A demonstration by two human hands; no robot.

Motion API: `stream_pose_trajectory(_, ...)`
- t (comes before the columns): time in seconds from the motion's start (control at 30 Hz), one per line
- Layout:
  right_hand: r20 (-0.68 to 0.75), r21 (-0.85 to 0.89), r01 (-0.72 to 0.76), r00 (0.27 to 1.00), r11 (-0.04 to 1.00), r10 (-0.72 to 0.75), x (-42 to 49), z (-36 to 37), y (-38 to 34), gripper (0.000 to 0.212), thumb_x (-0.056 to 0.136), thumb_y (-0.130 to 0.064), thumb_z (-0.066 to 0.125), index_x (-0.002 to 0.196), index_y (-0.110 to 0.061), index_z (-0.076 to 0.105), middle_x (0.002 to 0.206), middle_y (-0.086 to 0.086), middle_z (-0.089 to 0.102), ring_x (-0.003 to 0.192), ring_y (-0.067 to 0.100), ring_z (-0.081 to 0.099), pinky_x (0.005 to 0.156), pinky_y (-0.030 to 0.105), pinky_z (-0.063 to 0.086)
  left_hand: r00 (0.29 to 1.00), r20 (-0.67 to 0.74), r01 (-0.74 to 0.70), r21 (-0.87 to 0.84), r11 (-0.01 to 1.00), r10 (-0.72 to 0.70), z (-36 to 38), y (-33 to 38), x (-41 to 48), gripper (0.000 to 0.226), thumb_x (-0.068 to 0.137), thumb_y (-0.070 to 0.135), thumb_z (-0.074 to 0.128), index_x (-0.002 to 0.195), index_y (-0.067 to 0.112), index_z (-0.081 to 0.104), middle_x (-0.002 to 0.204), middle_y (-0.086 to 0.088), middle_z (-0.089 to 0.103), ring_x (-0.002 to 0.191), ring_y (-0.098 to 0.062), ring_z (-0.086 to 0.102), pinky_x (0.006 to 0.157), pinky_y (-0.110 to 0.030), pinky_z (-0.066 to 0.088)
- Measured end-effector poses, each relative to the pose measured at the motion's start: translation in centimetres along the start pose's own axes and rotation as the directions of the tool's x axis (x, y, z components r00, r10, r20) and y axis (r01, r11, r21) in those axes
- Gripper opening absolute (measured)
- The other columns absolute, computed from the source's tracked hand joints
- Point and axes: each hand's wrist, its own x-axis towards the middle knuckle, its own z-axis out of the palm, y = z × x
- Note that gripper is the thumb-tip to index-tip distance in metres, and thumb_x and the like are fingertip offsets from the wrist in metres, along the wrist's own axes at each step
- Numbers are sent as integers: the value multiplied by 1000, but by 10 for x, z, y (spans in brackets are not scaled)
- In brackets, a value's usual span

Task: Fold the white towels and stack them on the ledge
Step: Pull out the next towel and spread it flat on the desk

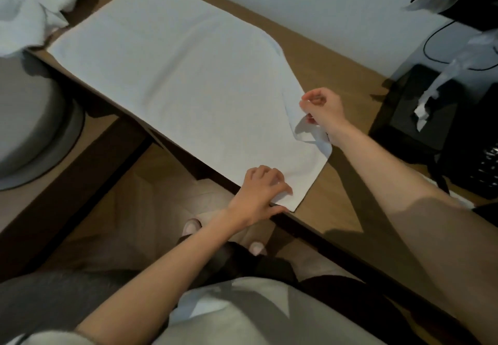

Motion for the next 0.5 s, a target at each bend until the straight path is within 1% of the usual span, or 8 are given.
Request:
stream_pose_trajectory(0.13, 70, -24, -5, 998, 1000, 7, -2, -8, 5, 13, 91, -10, 62, 100, -11, 53, 81, 2, 53, 63, 11, 49, 56, 21, 45, 997, -54, -51, 3, 999, 51, 4, 7, -7, 27, 84, 29, 68, 110, 20, 66, 116, -3, 58, 105, -23, 52, 88, -35, 35)
stream_pose_trajectory(0.2, 126, 14, -12, 992, 1000, 10, -4, -10, 7, 16, 89, -9, 65, 100, -10, 54, 78, 3, 54, 61, 12, 50, 54, 19, 45, 996, -87, -10, -80, 997, 3, 4, 11, -8, 21, 85, 23, 69, 105, 17, 70, 110, -2, 62, 99, -21, 56, 81, -31, 40)
stream_pose_trajectory(0.27, 159, 26, -5, 987, 1000, 1, -5, -12, 9, 19, 86, -7, 68, 101, -9, 57, 81, 3, 57, 67, 11, 54, 56, 16, 49, 977, -149, 114, -222, 968, -149, 1, 13, -8, 19, 88, 22, 66, 104, 16, 72, 105, 0, 68, 96, -16, 58, 78, -24, 40)
stream_pose_trajectory(0.3, 161, 22, 6, 987, 1000, -9, -4, -13, 9, 21, 85, -6, 69, 103, -8, 59, 84, 2, 58, 72, 10, 57, 59, 15, 51, 954, -172, 187, -295, 937, -245, -2, 14, -9, 19, 89, 24, 64, 105, 17, 72, 103, 2, 70, 94, -14, 59, 76, -21, 39)
stream_pose_trajectory(0.37, 145, 51, 26, 989, 998, -33, -1, -13, 7, 23, 83, -3, 70, 104, -7, 61, 89, 0, 59, 84, 9, 58, 63, 15, 53, 891, -200, 291, -436, 851, -408, -11, 14, -10, 20, 90, 27, 63, 104, 18, 73, 100, 5, 72, 89, -8, 61, 76, -22, 44)
stream_pose_trajectory(0.43, 123, 98, 40, 991, 994, -52, 3, -9, 0, 20, 83, -1, 69, 100, -10, 62, 94, 1, 60, 91, 11, 59, 63, 13, 54, 810, -229, 319, -599, 734, -540, -27, 11, -13, 18, 89, 28, 65, 99, 17, 75, 94, 6, 73, 82, -5, 62, 75, -24, 49)
stream_pose_trajectory(0.5, 97, 149, 48, 993, 988, -63, 10, -3, -14, 17, 85, -2, 68, 98, -11, 62, 96, 3, 62, 90, 12, 60, 63, 12, 52, 731, -241, 292, -735, 612, -638, -47, 5, -14, 15, 87, 24, 67, 97, 17, 75, 88, 5, 73, 80, -5, 65, 73, -22, 51)
